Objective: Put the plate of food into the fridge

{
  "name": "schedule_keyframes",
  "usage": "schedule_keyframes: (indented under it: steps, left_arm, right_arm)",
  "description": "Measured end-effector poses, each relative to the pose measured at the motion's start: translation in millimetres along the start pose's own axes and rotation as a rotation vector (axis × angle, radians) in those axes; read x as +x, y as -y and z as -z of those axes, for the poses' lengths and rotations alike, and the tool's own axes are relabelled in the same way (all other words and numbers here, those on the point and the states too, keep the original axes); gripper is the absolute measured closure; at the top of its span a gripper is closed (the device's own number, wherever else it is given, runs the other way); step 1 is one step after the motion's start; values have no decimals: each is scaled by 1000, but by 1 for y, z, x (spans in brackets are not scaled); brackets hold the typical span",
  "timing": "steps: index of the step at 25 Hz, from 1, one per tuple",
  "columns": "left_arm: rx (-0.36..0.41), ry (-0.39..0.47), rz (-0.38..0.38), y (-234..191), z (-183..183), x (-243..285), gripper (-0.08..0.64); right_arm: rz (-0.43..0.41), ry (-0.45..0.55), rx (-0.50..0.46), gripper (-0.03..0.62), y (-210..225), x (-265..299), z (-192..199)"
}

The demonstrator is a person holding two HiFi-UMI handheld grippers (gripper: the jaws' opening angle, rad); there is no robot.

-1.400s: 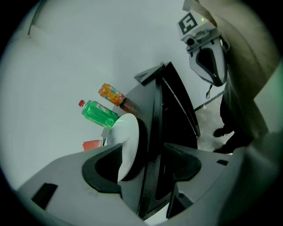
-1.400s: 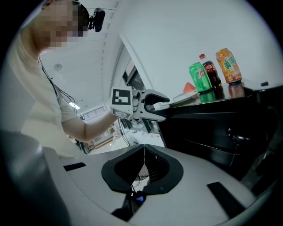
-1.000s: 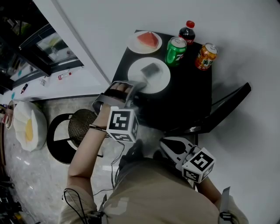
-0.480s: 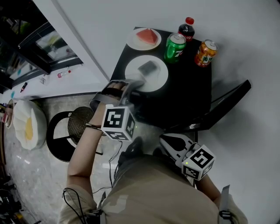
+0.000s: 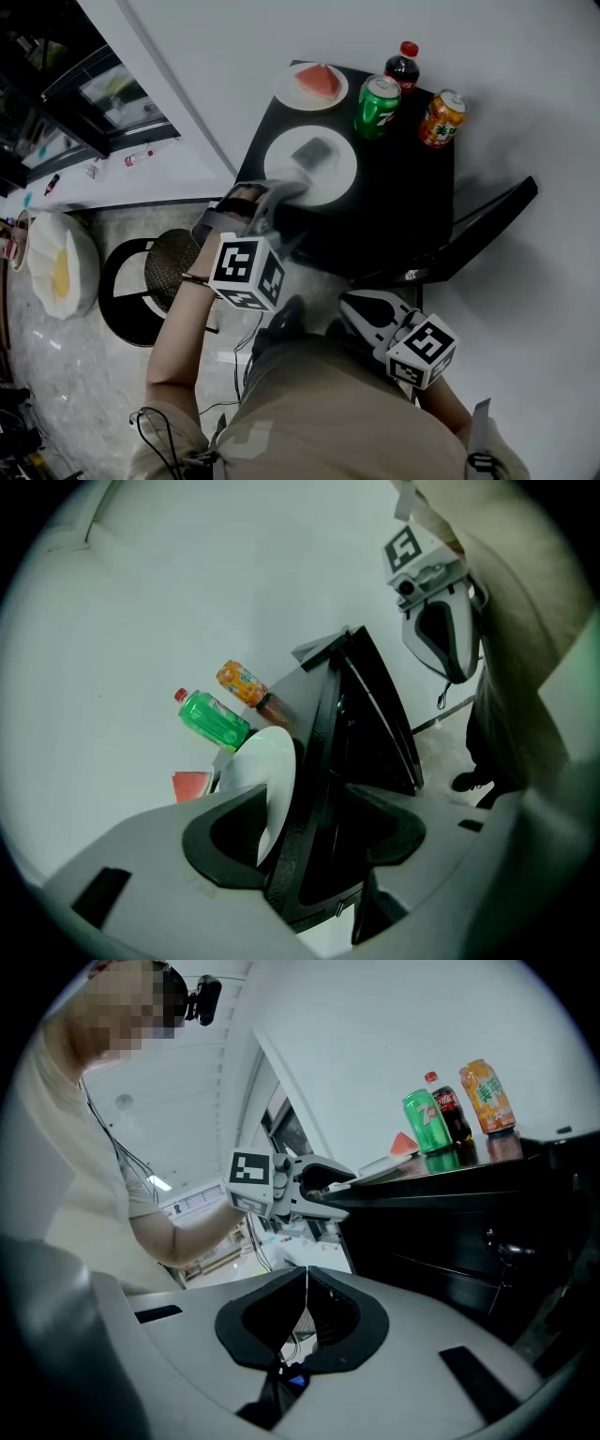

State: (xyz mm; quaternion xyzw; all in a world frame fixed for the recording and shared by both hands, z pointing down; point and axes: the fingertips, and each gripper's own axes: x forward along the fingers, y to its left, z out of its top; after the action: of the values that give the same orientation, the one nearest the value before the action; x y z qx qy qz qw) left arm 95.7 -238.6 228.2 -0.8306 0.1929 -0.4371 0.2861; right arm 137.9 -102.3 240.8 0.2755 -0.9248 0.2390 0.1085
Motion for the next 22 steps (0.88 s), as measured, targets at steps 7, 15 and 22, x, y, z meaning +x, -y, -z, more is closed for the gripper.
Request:
schedule_keyframes:
  steps: [7,15,22]
  left_arm:
    - [-18,-16,-70,-8,0,0,296]
    - [30,-78,-109,-7,10,8,296]
    - [7,-52,-125,-10,8,1,352]
  right_arm:
    - [-7,-3,-6,571,-4,2,-1]
    - [-8,4,-4,571,-3,3,0]
    - [0,7,4,571,-3,3,-2]
